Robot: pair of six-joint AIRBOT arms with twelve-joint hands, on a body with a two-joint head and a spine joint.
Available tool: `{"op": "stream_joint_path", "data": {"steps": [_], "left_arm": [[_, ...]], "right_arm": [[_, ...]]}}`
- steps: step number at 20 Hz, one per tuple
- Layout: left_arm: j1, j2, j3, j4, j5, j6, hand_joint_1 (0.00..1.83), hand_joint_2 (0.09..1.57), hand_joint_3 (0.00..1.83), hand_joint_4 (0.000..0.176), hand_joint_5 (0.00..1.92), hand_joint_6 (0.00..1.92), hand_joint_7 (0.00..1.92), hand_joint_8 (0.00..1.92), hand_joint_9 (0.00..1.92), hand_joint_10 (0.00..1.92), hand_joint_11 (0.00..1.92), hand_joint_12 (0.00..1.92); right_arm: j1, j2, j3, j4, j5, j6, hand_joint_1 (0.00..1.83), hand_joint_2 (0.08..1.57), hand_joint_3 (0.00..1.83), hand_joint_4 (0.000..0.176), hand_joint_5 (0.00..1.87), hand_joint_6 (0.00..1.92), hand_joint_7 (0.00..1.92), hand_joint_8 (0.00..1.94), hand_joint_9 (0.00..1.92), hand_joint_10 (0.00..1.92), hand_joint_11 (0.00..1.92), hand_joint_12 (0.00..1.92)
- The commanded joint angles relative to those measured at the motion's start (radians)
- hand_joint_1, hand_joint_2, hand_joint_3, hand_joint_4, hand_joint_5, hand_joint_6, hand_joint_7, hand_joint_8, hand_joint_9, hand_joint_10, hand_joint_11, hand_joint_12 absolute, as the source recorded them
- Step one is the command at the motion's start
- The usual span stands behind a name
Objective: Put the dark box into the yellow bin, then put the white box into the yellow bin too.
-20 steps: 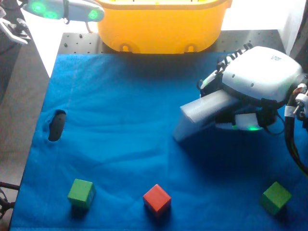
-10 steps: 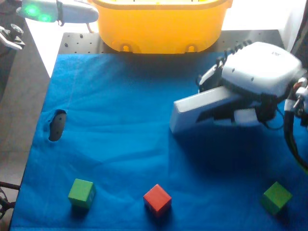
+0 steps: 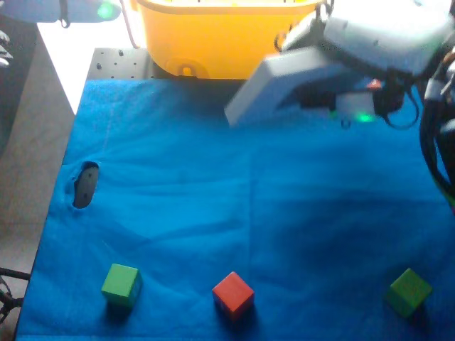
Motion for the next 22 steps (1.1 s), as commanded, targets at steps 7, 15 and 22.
{"op": "stream_joint_path", "data": {"steps": [7, 15, 22], "left_arm": [[-0.005, 0.004, -0.001, -0.049, -0.102, 0.014, 0.92, 0.78, 0.01, 0.112, 0.21, 0.0, 0.19, 0.0, 0.2, 0.0, 0.18, 0.06], [0.011, 0.006, -0.016, -0.056, -0.137, 0.018, 0.93, 0.75, 0.0, 0.157, 0.23, 0.01, 0.27, 0.02, 0.24, 0.01, 0.21, 0.06], [0.038, 0.024, -0.08, -0.056, -0.25, 0.02, 1.0, 0.75, 0.0, 0.115, 0.22, 0.0, 0.22, 0.01, 0.16, 0.01, 0.14, 0.03]], "right_arm": [[0.168, 0.016, 0.017, -0.087, 0.125, 0.001, 1.28, 1.07, 0.0, 0.0, 1.13, 0.53, 1.1, 1.03, 0.96, 1.14, 0.74, 1.56], [0.275, 0.019, 0.054, -0.092, 0.102, -0.076, 1.29, 1.06, 0.0, 0.0, 1.09, 0.55, 1.15, 0.94, 1.16, 0.94, 0.99, 1.44], [0.359, 0.011, 0.092, -0.099, 0.038, -0.175, 1.18, 1.07, 0.0, 0.0, 1.09, 0.78, 1.15, 0.9, 1.11, 1.31, 1.02, 1.65]]}}
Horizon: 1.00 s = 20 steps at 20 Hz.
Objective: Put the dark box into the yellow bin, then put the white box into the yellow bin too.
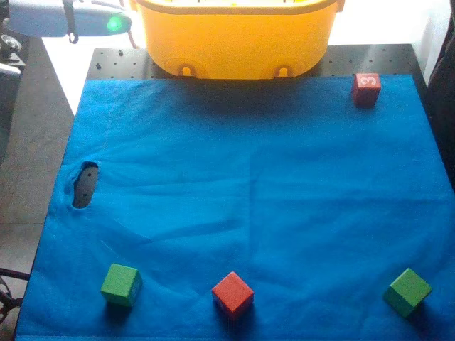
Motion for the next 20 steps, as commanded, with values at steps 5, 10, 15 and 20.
{"op": "stream_joint_path", "data": {"steps": [5, 10, 15, 20], "left_arm": [[0.031, 0.006, -0.047, -0.059, -0.233, 0.017, 0.99, 0.74, 0.0, 0.138, 0.19, 0.01, 0.16, 0.0, 0.12, 0.0, 0.09, 0.01], [0.055, 0.015, -0.1, -0.07, -0.339, 0.058, 0.85, 0.83, 0.01, 0.11, 0.15, 0.01, 0.11, 0.0, 0.03, 0.0, 0.0, 0.0], [0.064, -0.003, -0.122, -0.059, -0.414, 0.068, 0.55, 0.96, 0.01, 0.134, 0.12, 0.0, 0.07, 0.0, 0.02, 0.0, 0.05, 0.03], [0.074, -0.019, -0.138, -0.047, -0.461, 0.071, 0.48, 1.13, 0.01, 0.126, 0.06, 0.0, 0.08, 0.0, 0.05, 0.0, 0.05, 0.03]], "right_arm": [[0.076, -0.039, 0.07, -0.041, 0.065, -0.011, 1.28, 1.05, 0.0, 0.0, 1.01, 0.81, 1.26, 0.64, 1.28, 0.49, 1.01, 1.16], [0.084, -0.075, 0.123, -0.045, 0.066, -0.011, 1.29, 1.05, 0.0, 0.0, 1.09, 0.58, 1.2, 0.83, 1.19, 0.99, 1.03, 1.41], [0.084, -0.099, 0.161, -0.052, 0.064, -0.012, 1.19, 1.04, 0.0, 0.0, 1.15, 0.67, 1.15, 1.53, 1.23, 1.87, 1.31, 1.9], [0.084, -0.122, 0.199, -0.037, 0.064, -0.011, 1.27, 1.09, 0.0, 0.0, 1.1, 0.5, 1.04, 1.14, 1.03, 1.41, 0.94, 1.76]]}}
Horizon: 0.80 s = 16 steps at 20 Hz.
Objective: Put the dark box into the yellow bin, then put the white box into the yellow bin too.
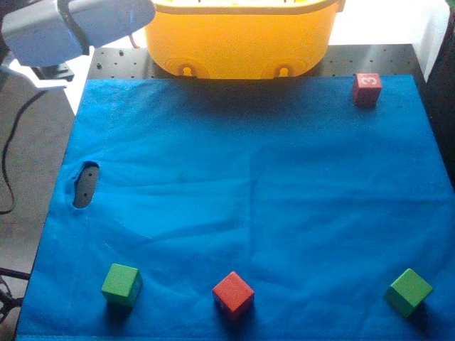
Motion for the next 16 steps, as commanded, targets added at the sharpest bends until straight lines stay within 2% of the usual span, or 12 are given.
{"op": "stream_joint_path", "data": {"steps": [1, 3, 5, 6, 7, 8, 9, 10, 11, 12, 13, 16], "left_arm": [[-0.006, -0.004, -0.004, -0.043, -0.118, -0.001, 0.48, 1.16, 0.02, 0.137, 0.07, 0.0, 0.06, 0.0, 0.04, 0.0, 0.05, 0.03], [0.002, -0.004, -0.011, -0.042, -0.131, 0.0, 0.54, 1.12, 0.0, 0.117, 0.02, 0.0, 0.06, 0.0, 0.02, 0.0, 0.02, 0.02], [0.004, -0.004, -0.017, -0.04, -0.133, 0.005, 0.58, 1.05, 0.0, 0.093, 0.1, 0.01, 0.08, 0.0, 0.01, 0.0, 0.0, 0.0], [0.004, -0.004, -0.018, -0.04, -0.134, 0.006, 0.62, 1.07, 0.0, 0.092, 0.06, 0.0, 0.08, 0.0, 0.02, 0.0, 0.0, 0.0], [0.004, -0.005, -0.018, -0.04, -0.134, 0.006, 0.65, 1.05, 0.0, 0.093, 0.06, 0.0, 0.08, 0.0, 0.02, 0.01, 0.0, 0.0], [0.004, -0.007, -0.018, -0.039, -0.134, 0.006, 0.61, 1.04, 0.0, 0.124, 0.05, 0.0, 0.09, 0.01, 0.03, 0.01, 0.05, 0.02], [0.004, -0.008, -0.018, -0.038, -0.134, 0.007, 0.6, 1.08, 0.0, 0.171, 0.12, 0.01, 0.14, 0.0, 0.08, 0.01, 0.07, 0.03], [0.004, -0.009, -0.018, -0.038, -0.135, 0.007, 0.6, 1.08, 0.0, 0.175, 0.12, 0.0, 0.13, 0.0, 0.08, 0.0, 0.04, 0.01], [0.004, -0.011, -0.018, -0.038, -0.138, 0.007, 0.65, 0.97, 0.0, 0.176, 0.12, 0.0, 0.11, 0.0, 0.07, 0.0, 0.01, 0.0], [0.004, -0.012, -0.018, -0.038, -0.139, 0.007, 0.65, 0.97, 0.0, 0.176, 0.12, 0.0, 0.11, 0.0, 0.07, 0.0, 0.01, 0.0], [0.004, -0.014, -0.018, -0.037, -0.138, 0.007, 0.57, 0.98, 0.0, 0.144, 0.11, 0.0, 0.12, 0.0, 0.07, 0.0, 0.0, 0.0], [0.004, -0.017, -0.018, -0.037, -0.134, 0.007, 0.66, 1.01, 0.01, 0.174, 0.17, 0.02, 0.14, 0.01, 0.08, 0.0, 0.01, 0.0]], "right_arm": [[0.021, -0.004, 0.012, 0.017, 0.122, -0.008, 1.27, 1.08, 0.0, 0.0, 1.11, 0.5, 1.05, 1.12, 1.03, 1.37, 0.94, 1.72], [0.02, -0.021, 0.036, 0.031, 0.111, -0.008, 1.27, 1.09, 0.0, 0.0, 1.13, 0.45, 1.01, 1.18, 0.91, 1.4, 0.81, 1.77], [0.016, -0.028, 0.049, 0.047, 0.103, -0.008, 1.18, 1.06, 0.0, 0.0, 1.1, 0.76, 1.01, 1.0, 0.95, 1.52, 0.88, 1.8], [0.016, -0.038, 0.064, 0.054, 0.087, -0.008, 1.18, 1.06, 0.0, 0.0, 1.11, 0.75, 0.96, 1.51, 1.0, 1.84, 1.03, 1.9], [0.016, -0.052, 0.084, 0.055, 0.058, -0.008, 1.18, 1.06, 0.0, 0.0, 1.11, 0.75, 0.97, 1.69, 1.07, 1.91, 1.13, 1.92], [0.016, -0.07, 0.111, 0.055, 0.022, -0.008, 1.18, 1.06, 0.0, 0.0, 1.09, 0.77, 0.89, 1.37, 0.9, 1.71, 0.88, 1.92], [0.016, -0.088, 0.135, 0.054, -0.005, -0.008, 1.24, 1.1, 0.01, 0.0, 0.91, 0.99, 1.11, 0.86, 0.99, 0.67, 0.78, 1.14], [0.016, -0.105, 0.156, 0.054, -0.028, -0.008, 1.16, 1.03, 0.0, 0.0, 0.79, 0.42, 0.97, 0.31, 1.01, 0.28, 0.72, 0.87], [0.016, -0.119, 0.174, 0.053, -0.045, -0.008, 1.1, 0.96, 0.0, 0.014, 0.65, 0.11, 0.76, 0.07, 0.79, 0.06, 0.58, 0.55], [0.016, -0.127, 0.182, 0.053, -0.056, -0.008, 1.1, 0.96, 0.0, 0.014, 0.65, 0.11, 0.76, 0.07, 0.79, 0.06, 0.58, 0.55], [0.016, -0.131, 0.187, 0.051, -0.063, -0.009, 0.99, 0.9, 0.0, 0.136, 0.47, 0.0, 0.51, 0.0, 0.42, 0.0, 0.31, 0.16], [0.016, -0.13, 0.188, 0.051, -0.073, -0.009, 0.91, 0.91, 0.01, 0.16, 0.33, 0.0, 0.39, 0.0, 0.26, 0.0, 0.17, 0.06]]}}
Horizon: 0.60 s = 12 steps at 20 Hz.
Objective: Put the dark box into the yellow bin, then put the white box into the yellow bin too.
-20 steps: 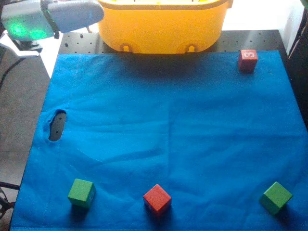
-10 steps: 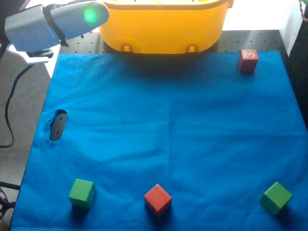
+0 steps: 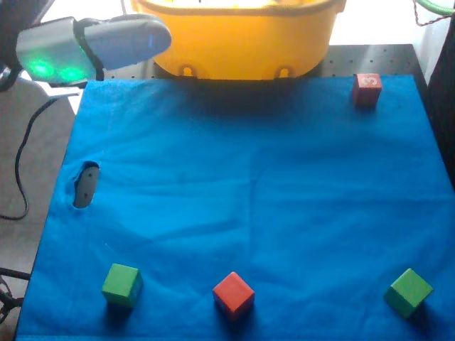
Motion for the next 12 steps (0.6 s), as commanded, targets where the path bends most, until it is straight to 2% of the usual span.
{"op": "stream_joint_path", "data": {"steps": [1, 2, 3, 4, 5, 6, 7, 8, 9, 10, 11, 12], "left_arm": [[-0.007, -0.005, -0.002, -0.042, -0.098, -0.001, 0.69, 0.98, 0.0, 0.176, 0.2, 0.01, 0.14, 0.0, 0.07, 0.0, 0.0, 0.0], [-0.007, -0.005, -0.002, -0.042, -0.096, -0.001, 0.67, 0.96, 0.0, 0.176, 0.2, 0.0, 0.12, 0.0, 0.06, 0.0, 0.0, 0.0], [-0.007, -0.005, -0.002, -0.042, -0.095, -0.001, 0.67, 0.96, 0.0, 0.176, 0.2, 0.0, 0.12, 0.0, 0.06, 0.0, 0.0, 0.0], [-0.007, -0.004, -0.002, -0.043, -0.095, -0.001, 0.58, 1.0, 0.01, 0.161, 0.14, 0.0, 0.11, 0.0, 0.04, 0.0, 0.0, 0.0], [-0.007, -0.004, -0.002, -0.044, -0.095, -0.001, 0.59, 0.97, 0.0, 0.153, 0.12, 0.0, 0.11, 0.0, 0.03, 0.0, 0.0, 0.0], [-0.006, -0.004, -0.002, -0.044, -0.094, -0.001, 0.59, 0.97, 0.0, 0.153, 0.12, 0.0, 0.11, 0.0, 0.03, 0.0, 0.0, 0.0], [-0.006, -0.004, -0.002, -0.044, -0.091, -0.001, 0.57, 1.03, 0.01, 0.125, 0.11, 0.0, 0.11, 0.0, 0.04, 0.01, 0.05, 0.02], [-0.005, -0.005, -0.003, -0.045, -0.087, -0.001, 0.59, 1.0, 0.0, 0.138, 0.15, 0.01, 0.12, 0.0, 0.06, 0.01, 0.06, 0.03], [-0.004, -0.005, -0.003, -0.047, -0.082, -0.001, 0.59, 1.0, 0.0, 0.138, 0.15, 0.01, 0.12, 0.0, 0.06, 0.01, 0.06, 0.03], [-0.003, -0.005, -0.003, -0.049, -0.077, -0.001, 0.6, 1.02, 0.0, 0.119, 0.12, 0.0, 0.11, 0.0, 0.1, 0.02, 0.1, 0.04], [-0.002, -0.005, -0.003, -0.052, -0.074, -0.001, 0.6, 1.02, 0.0, 0.119, 0.12, 0.0, 0.11, 0.0, 0.1, 0.02, 0.1, 0.04], [-0.002, -0.005, -0.003, -0.054, -0.07, -0.001, 0.59, 0.97, 0.0, 0.086, 0.08, 0.0, 0.11, 0.0, 0.09, 0.01, 0.13, 0.05]], "right_arm": [[0.016, 0.004, 0.003, 0.002, 0.112, -0.007, 0.91, 0.9, 0.0, 0.16, 0.31, 0.0, 0.37, 0.0, 0.22, 0.0, 0.13, 0.04], [0.016, 0.008, 0.0, 0.002, 0.111, -0.007, 0.85, 0.89, 0.0, 0.173, 0.25, 0.0, 0.34, 0.0, 0.2, 0.0, 0.12, 0.03], [0.016, 0.012, -0.004, 0.002, 0.11, -0.007, 0.85, 0.89, 0.0, 0.173, 0.25, 0.0, 0.34, 0.0, 0.2, 0.0, 0.12, 0.03], [0.016, 0.018, -0.01, 0.002, 0.11, -0.007, 0.84, 0.9, 0.0, 0.176, 0.19, 0.0, 0.31, 0.0, 0.17, 0.01, 0.08, 0.02], [0.016, 0.024, -0.016, 0.002, 0.11, -0.007, 0.86, 0.91, 0.01, 0.176, 0.17, 0.0, 0.31, 0.0, 0.19, 0.01, 0.11, 0.03], [0.016, 0.029, -0.022, 0.003, 0.11, -0.007, 0.86, 0.91, 0.01, 0.176, 0.17, 0.0, 0.31, 0.0, 0.19, 0.01, 0.11, 0.03], [0.016, 0.033, -0.027, 0.004, 0.11, -0.007, 0.88, 0.93, 0.01, 0.176, 0.12, 0.0, 0.29, 0.0, 0.16, 0.0, 0.1, 0.02], [0.016, 0.037, -0.031, 0.009, 0.11, -0.007, 0.9, 0.92, 0.0, 0.176, 0.11, 0.0, 0.3, 0.01, 0.18, 0.01, 0.09, 0.02], [0.016, 0.04, -0.034, 0.013, 0.111, -0.007, 0.9, 0.92, 0.0, 0.176, 0.11, 0.0, 0.3, 0.01, 0.18, 0.01, 0.09, 0.02], [0.016, 0.046, -0.04, 0.015, 0.111, -0.007, 0.87, 0.9, 0.0, 0.176, 0.04, 0.0, 0.29, 0.0, 0.14, 0.0, 0.05, 0.0], [0.016, 0.052, -0.048, 0.015, 0.112, -0.007, 0.87, 0.9, 0.0, 0.176, 0.04, 0.0, 0.29, 0.0, 0.14, 0.0, 0.05, 0.0], [0.012, 0.063, -0.06, 0.015, 0.118, -0.007, 0.83, 0.87, 0.0, 0.176, 0.02, 0.0, 0.28, 0.0, 0.16, 0.01, 0.09, 0.02]]}}
